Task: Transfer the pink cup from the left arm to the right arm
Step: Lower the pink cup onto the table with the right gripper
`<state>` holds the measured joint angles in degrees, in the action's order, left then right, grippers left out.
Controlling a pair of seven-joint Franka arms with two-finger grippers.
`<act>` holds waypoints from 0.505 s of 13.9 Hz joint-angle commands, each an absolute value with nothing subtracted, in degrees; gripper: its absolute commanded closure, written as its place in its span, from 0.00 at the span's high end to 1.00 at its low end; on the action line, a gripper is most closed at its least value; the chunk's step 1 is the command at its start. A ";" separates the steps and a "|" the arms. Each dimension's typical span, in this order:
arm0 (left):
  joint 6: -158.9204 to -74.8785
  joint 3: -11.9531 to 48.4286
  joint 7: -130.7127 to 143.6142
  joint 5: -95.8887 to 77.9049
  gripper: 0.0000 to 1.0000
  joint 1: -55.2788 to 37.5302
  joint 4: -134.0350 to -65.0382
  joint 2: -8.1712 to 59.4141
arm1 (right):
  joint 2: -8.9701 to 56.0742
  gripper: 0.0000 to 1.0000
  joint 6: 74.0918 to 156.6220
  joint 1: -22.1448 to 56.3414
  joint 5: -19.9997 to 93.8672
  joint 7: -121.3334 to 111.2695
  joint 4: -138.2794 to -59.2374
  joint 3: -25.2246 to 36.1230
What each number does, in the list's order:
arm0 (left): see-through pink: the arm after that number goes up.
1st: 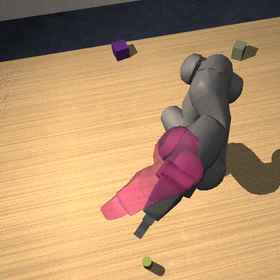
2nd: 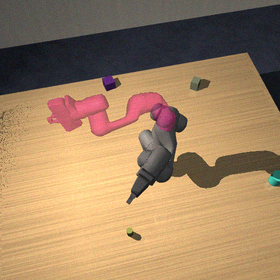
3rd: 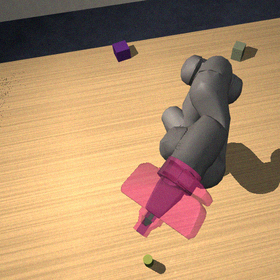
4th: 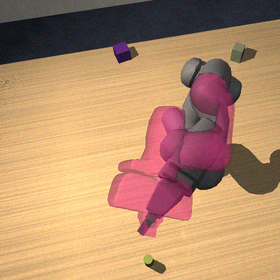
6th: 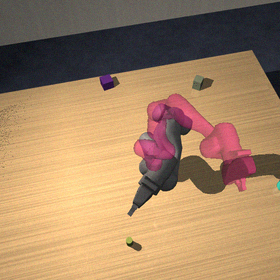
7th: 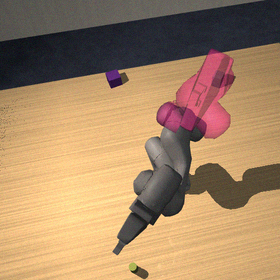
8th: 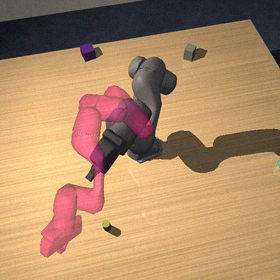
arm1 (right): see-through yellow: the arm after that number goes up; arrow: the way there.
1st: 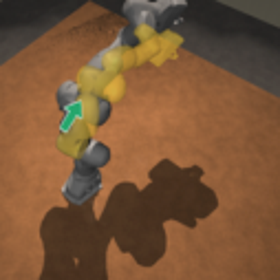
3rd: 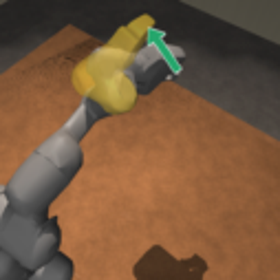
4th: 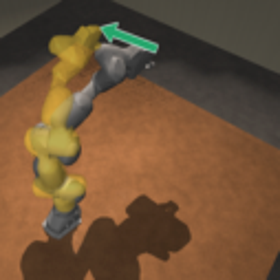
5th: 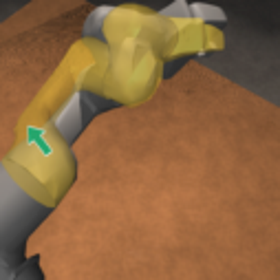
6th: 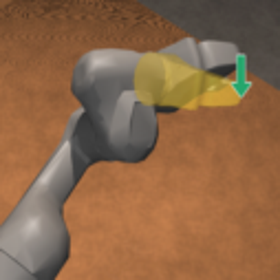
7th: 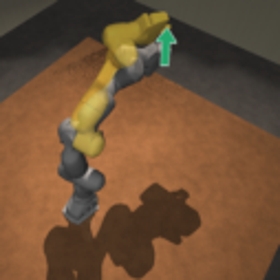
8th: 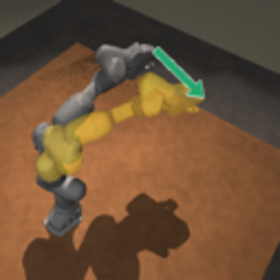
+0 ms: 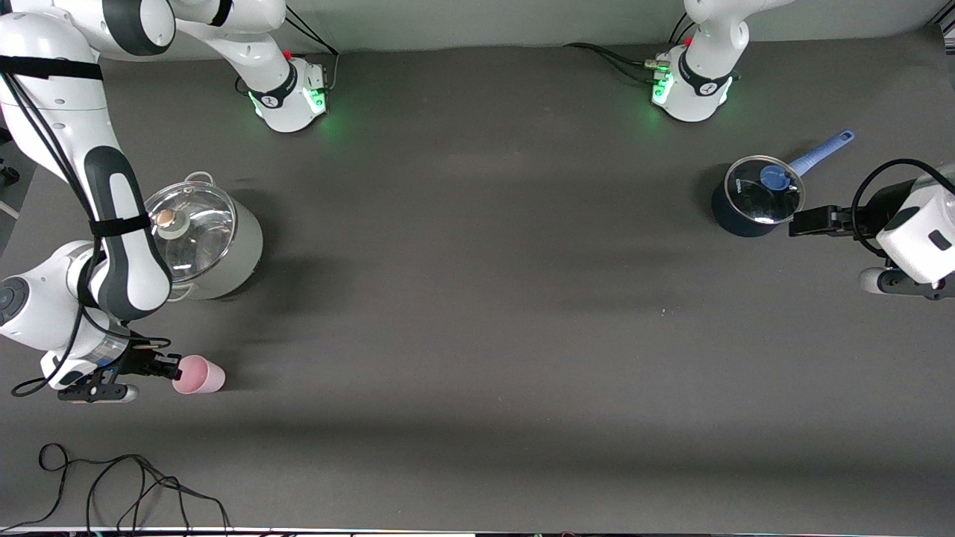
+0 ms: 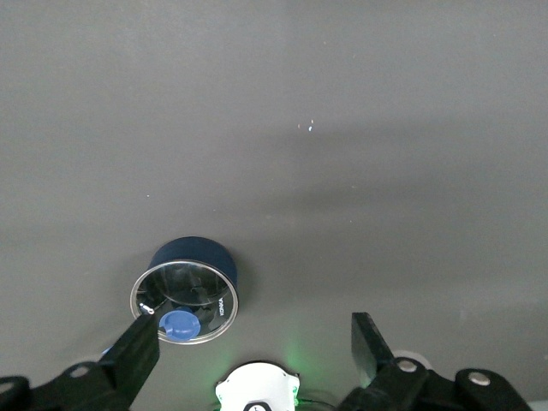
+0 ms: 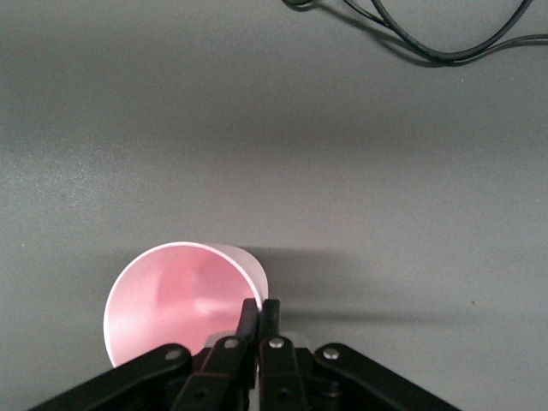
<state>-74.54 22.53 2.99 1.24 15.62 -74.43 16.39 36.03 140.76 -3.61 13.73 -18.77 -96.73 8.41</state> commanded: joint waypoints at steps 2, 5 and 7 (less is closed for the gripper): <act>-73.83 12.09 3.43 1.93 1.00 4.00 -75.15 14.24 | 36.56 0.87 140.45 -3.78 15.56 -20.30 -95.45 8.53; -74.70 1.26 3.25 1.14 1.00 -6.56 -75.32 13.71 | 36.47 0.99 140.19 -4.04 15.56 -20.30 -95.45 8.53; -76.89 -1.14 3.16 1.05 1.00 -8.87 -77.94 11.79 | 36.39 0.99 140.10 -4.04 15.47 -20.30 -95.54 8.53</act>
